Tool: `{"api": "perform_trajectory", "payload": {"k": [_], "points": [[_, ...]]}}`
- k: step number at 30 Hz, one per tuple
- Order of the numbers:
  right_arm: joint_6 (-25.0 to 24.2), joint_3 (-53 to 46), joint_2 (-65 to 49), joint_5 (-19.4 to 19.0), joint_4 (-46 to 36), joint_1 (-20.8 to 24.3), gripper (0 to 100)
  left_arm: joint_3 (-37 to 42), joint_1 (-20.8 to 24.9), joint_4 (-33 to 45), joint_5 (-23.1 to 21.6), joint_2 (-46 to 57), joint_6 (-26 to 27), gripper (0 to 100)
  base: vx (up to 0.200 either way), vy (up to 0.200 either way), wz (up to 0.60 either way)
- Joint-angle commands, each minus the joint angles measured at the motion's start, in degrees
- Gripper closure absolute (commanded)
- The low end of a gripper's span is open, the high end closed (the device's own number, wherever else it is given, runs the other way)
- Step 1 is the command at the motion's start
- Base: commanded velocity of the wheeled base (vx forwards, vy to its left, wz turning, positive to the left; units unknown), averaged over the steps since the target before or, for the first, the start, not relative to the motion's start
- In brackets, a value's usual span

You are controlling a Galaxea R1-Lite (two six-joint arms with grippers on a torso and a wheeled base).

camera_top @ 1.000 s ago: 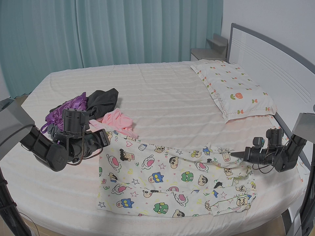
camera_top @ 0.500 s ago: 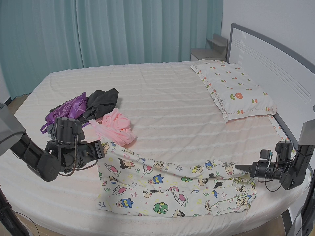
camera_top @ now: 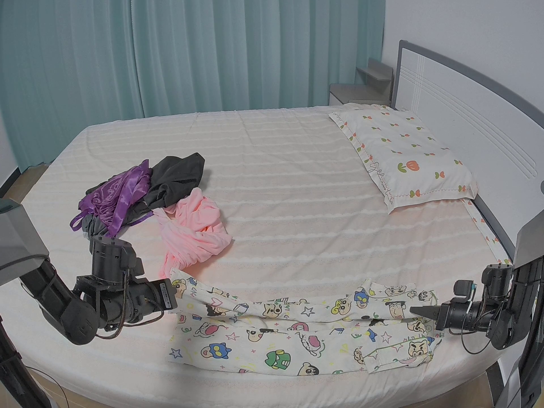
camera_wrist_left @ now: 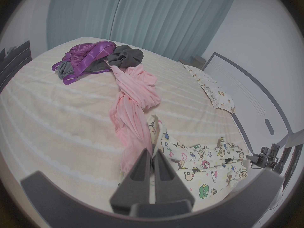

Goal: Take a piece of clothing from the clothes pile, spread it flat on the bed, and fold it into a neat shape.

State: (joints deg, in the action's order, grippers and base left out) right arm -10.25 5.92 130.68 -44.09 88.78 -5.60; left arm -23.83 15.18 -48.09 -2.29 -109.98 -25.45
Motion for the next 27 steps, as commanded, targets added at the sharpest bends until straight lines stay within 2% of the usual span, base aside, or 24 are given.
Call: {"api": "perform_trajectory", "payload": {"k": [1, 3, 4, 5, 13, 17, 21, 24, 27], "points": [[0.76, -2.50, 4.32, 0.06, 1.22, -1.00, 100, 2.83, -0.15, -1.65, 0.09, -2.78, -0.03, 100, 0.000, 0.000, 0.00], [1.81, -3.20, 4.76, 0.06, 1.22, -1.35, 100, 3.44, 0.12, -2.27, 0.09, -3.66, -0.03, 100, 0.000, 0.000, 0.00], [2.69, -3.64, 5.28, 0.06, 1.22, -1.70, 0, 3.97, 0.12, -2.71, 0.09, -4.19, -0.03, 100, 0.000, 0.000, 0.00], [2.96, -3.73, 5.37, 0.06, 1.22, -1.70, 0, 4.06, 0.20, -2.80, 0.09, -4.36, 0.05, 0, 0.000, 0.000, 0.00], [3.92, -4.87, 1.15, -0.03, 1.22, -5.57, 0, 4.94, -0.50, -5.08, 0.09, -8.32, -0.91, 0, 0.000, 0.000, 0.00], [3.48, -5.92, -4.12, -0.03, 1.22, -8.55, 0, 7.05, -1.55, -9.39, 0.09, -8.84, -4.25, 0, 0.000, 0.000, 0.00], [3.40, -5.92, -7.64, 0.15, 1.22, -10.40, 0, 8.80, -4.81, -14.40, -0.52, -8.67, -6.71, 0, 0.000, 0.000, 0.00], [2.61, -5.92, -9.31, 0.32, 1.22, -10.05, 0, 9.24, -7.62, -16.24, -3.07, -8.05, -9.61, 0, 0.000, 0.000, 0.00], [-0.47, -5.92, -9.31, 1.03, 1.22, -6.62, 0, 8.80, -9.82, -17.21, -6.23, -5.86, -16.73, 0, 0.000, 0.000, 0.00]]}}
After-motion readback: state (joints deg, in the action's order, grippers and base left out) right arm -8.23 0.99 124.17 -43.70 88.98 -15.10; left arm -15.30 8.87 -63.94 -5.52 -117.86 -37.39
